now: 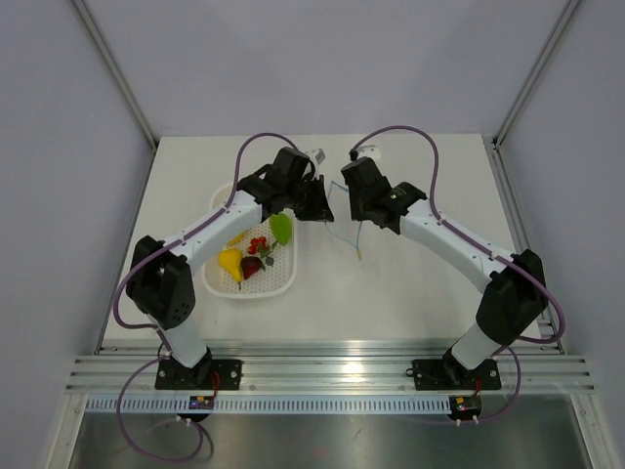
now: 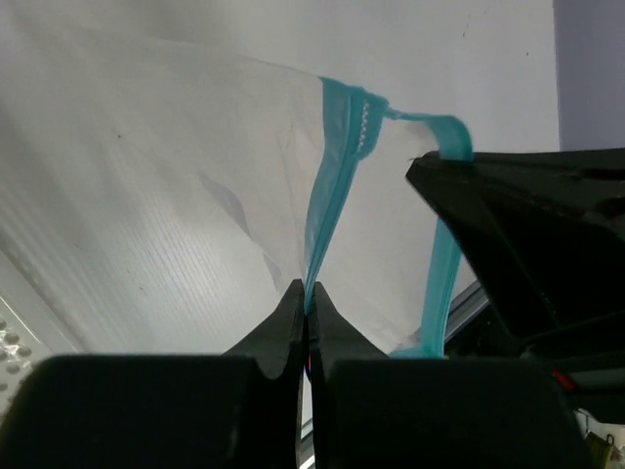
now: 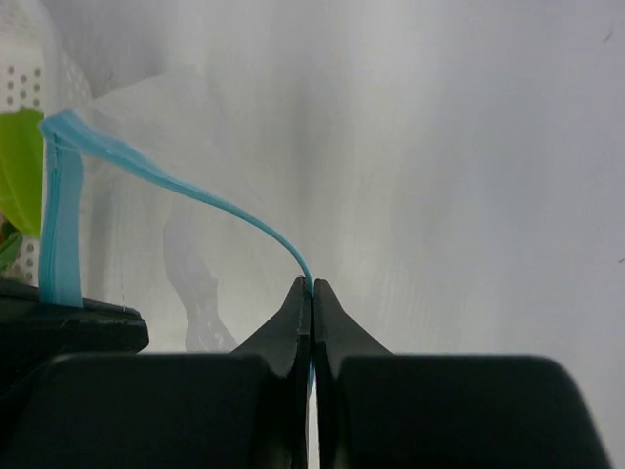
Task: Place the food in the zip-top bag and seal the zipper
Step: Open the zipper of the food storage bag.
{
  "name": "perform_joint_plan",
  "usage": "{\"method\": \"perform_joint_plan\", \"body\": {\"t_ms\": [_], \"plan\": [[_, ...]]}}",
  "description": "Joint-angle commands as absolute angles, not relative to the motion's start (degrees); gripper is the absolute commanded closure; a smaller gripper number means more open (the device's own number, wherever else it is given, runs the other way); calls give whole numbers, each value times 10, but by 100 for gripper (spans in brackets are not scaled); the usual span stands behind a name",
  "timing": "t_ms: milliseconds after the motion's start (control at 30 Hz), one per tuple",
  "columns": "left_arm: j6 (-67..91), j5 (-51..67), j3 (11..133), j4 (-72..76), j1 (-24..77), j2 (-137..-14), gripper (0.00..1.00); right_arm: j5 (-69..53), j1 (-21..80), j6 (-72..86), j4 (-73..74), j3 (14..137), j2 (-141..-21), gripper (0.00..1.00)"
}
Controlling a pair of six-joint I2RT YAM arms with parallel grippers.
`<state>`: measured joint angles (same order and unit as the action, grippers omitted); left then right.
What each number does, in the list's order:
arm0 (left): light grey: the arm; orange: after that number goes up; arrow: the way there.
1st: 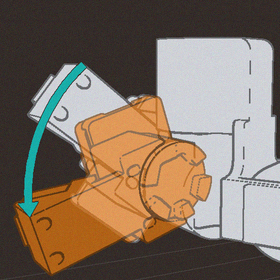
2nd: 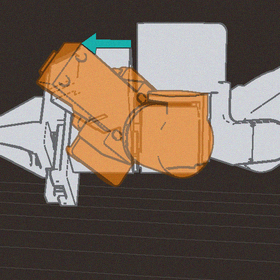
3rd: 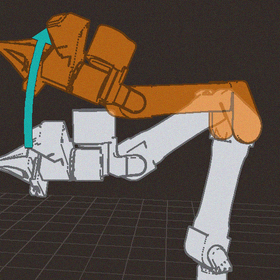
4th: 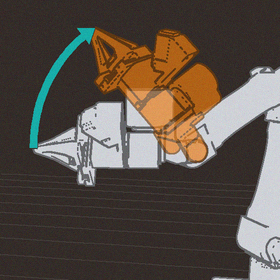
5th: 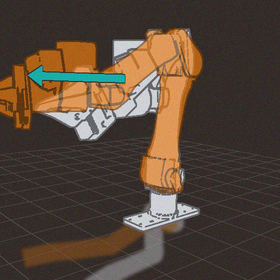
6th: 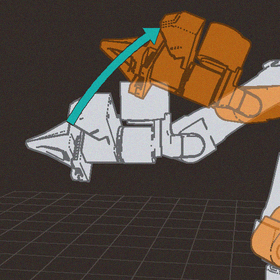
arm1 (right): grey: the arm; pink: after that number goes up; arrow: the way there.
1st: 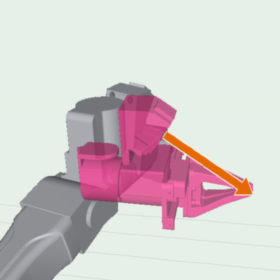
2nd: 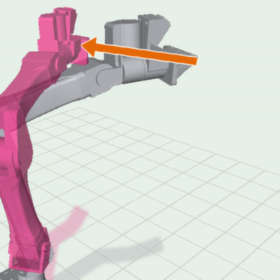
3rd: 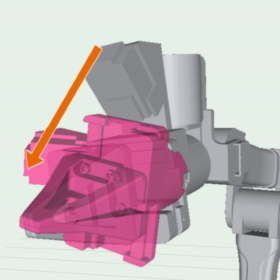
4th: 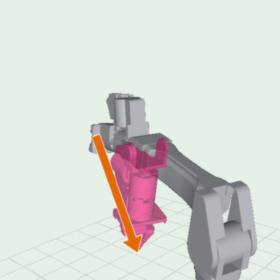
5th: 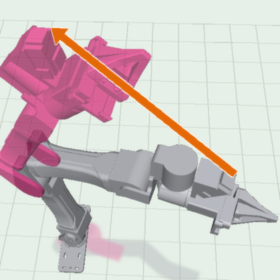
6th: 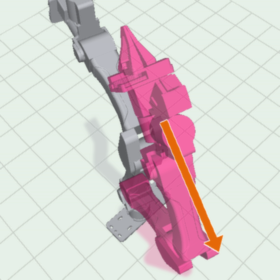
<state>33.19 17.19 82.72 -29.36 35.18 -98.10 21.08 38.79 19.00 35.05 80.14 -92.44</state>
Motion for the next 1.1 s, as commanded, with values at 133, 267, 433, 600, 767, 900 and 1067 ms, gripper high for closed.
{"method": "perform_joint_plan", "body": {"t_ms": [133,267,433,600,767,900,1067], "plan": [[229,223,903,-358,344,-1005,100,351,383,161,392,875,-911,100],[205,242,881,-348,330,-999,100,338,383,184,390,858,-906,100],[181,217,885,-355,316,-1034,100,332,383,225,395,846,-918,100],[181,194,900,-337,303,-1063,96,330,383,286,438,894,-986,100],[157,157,950,-379,295,-1114,98,323,384,336,466,966,-1061,100],[152,141,957,-392,287,-1123,81,334,384,345,468,994,-1089,100],[156,142,942,-386,281,-1114,46,326,384,349,475,1025,-1128,100]]}}
